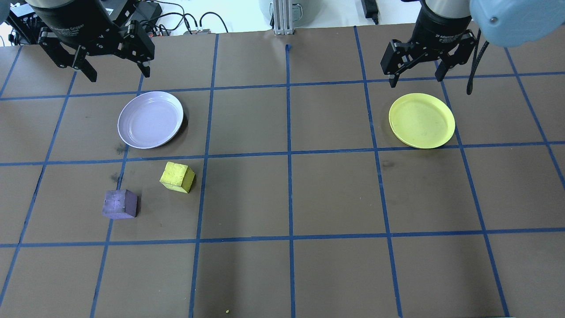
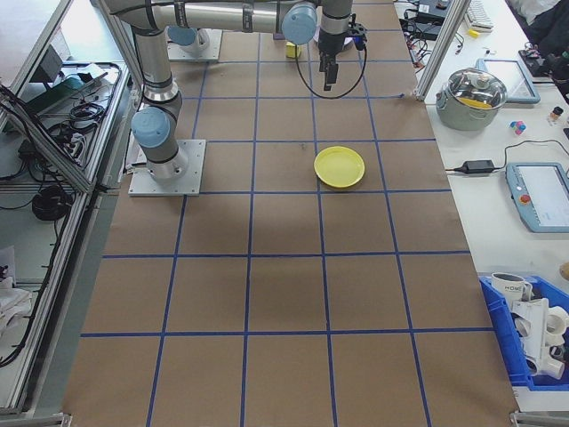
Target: Sort blocks by color into plates
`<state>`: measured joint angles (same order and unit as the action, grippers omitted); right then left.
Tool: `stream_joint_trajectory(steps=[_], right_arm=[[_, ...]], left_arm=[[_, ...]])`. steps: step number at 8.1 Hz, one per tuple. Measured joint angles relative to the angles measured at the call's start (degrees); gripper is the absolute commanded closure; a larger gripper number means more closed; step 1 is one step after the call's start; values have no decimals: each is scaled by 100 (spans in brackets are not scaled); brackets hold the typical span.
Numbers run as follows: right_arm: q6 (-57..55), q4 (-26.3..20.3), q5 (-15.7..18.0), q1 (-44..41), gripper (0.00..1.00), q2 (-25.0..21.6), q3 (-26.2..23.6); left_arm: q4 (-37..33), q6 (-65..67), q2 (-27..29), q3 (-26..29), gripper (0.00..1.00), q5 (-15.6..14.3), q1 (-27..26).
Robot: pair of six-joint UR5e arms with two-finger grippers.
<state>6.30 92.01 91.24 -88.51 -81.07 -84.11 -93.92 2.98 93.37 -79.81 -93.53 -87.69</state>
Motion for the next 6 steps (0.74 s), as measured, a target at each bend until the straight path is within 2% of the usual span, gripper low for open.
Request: stream_joint_trajectory(steps=[2, 6], right_arm=[[3, 1, 18, 0, 0, 0, 0], [0, -4, 28, -4, 0, -1, 0]], left_arm=[[-44, -180, -56, -45, 0, -42, 89], [-21, -792, -404, -416, 0, -19, 767]])
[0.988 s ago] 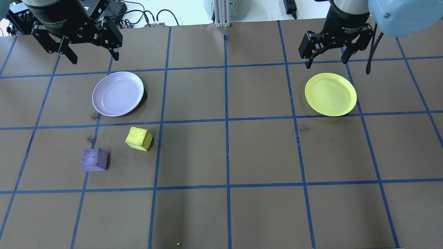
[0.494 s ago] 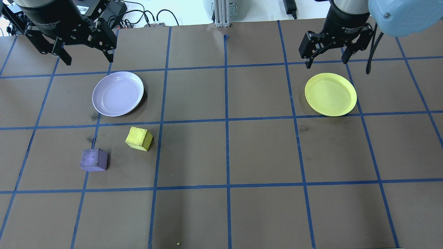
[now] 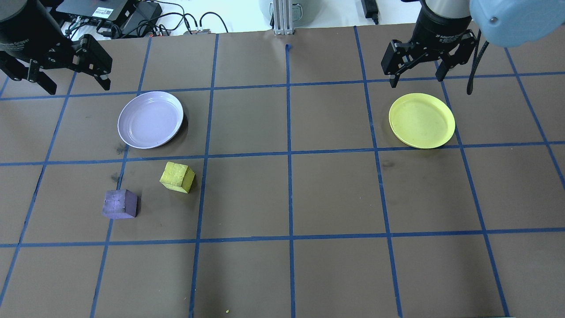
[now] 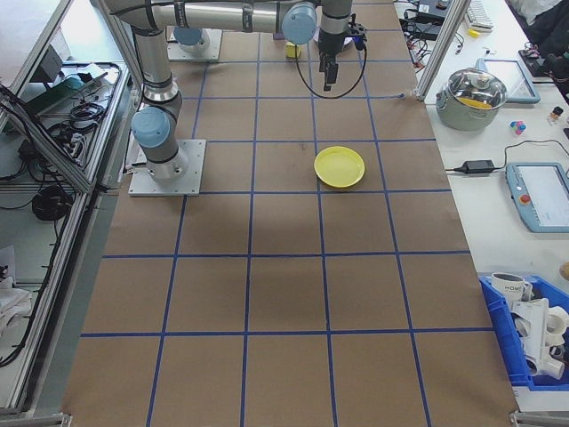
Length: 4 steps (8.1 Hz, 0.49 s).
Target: Sort blocks by color into plates
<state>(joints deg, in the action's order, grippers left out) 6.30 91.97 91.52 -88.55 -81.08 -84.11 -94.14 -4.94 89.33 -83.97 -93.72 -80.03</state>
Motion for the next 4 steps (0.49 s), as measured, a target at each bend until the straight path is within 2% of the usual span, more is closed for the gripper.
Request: stream_joint_trajectory(steps=[4], right_arm=[[1, 11, 4, -2, 0, 3, 0]], left_arm=[[296, -455, 42, -697, 0, -21, 365]])
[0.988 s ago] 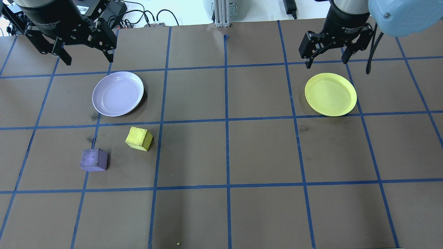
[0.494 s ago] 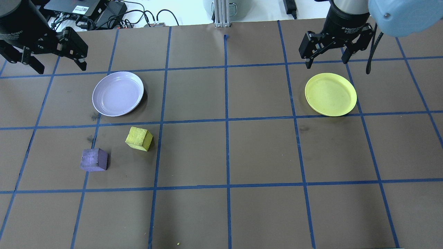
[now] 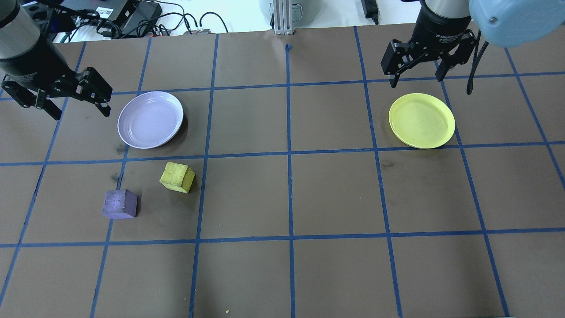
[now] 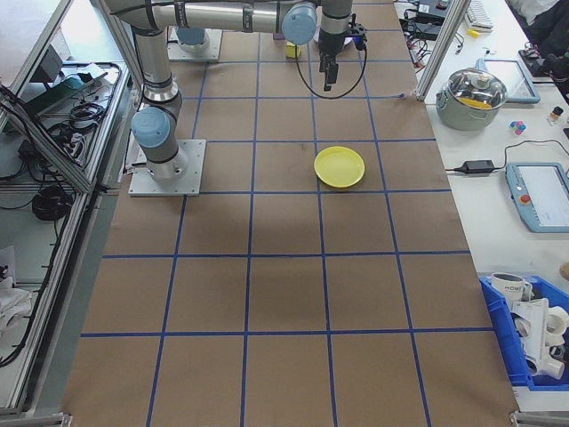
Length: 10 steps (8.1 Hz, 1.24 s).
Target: Sort blocks by color into plates
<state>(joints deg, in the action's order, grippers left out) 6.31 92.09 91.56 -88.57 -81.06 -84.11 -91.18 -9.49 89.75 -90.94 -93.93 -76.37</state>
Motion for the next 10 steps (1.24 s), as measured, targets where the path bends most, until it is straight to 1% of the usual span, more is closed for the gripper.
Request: stream_joint_trajectory(steps=[2, 3, 7, 10], right_arm=[[-2, 2, -1, 0, 0, 1, 0], [-2, 2, -1, -1, 0, 2, 0], [0, 2, -13, 6, 0, 2, 0], [16, -25, 0, -1, 0, -2, -7]], left_arm=[[428, -113, 6, -496, 0, -2, 173], [546, -131, 7, -629, 0, 1, 252], [670, -255, 72, -846, 0, -14, 373], [675, -345, 90, -1066, 0, -23, 585]])
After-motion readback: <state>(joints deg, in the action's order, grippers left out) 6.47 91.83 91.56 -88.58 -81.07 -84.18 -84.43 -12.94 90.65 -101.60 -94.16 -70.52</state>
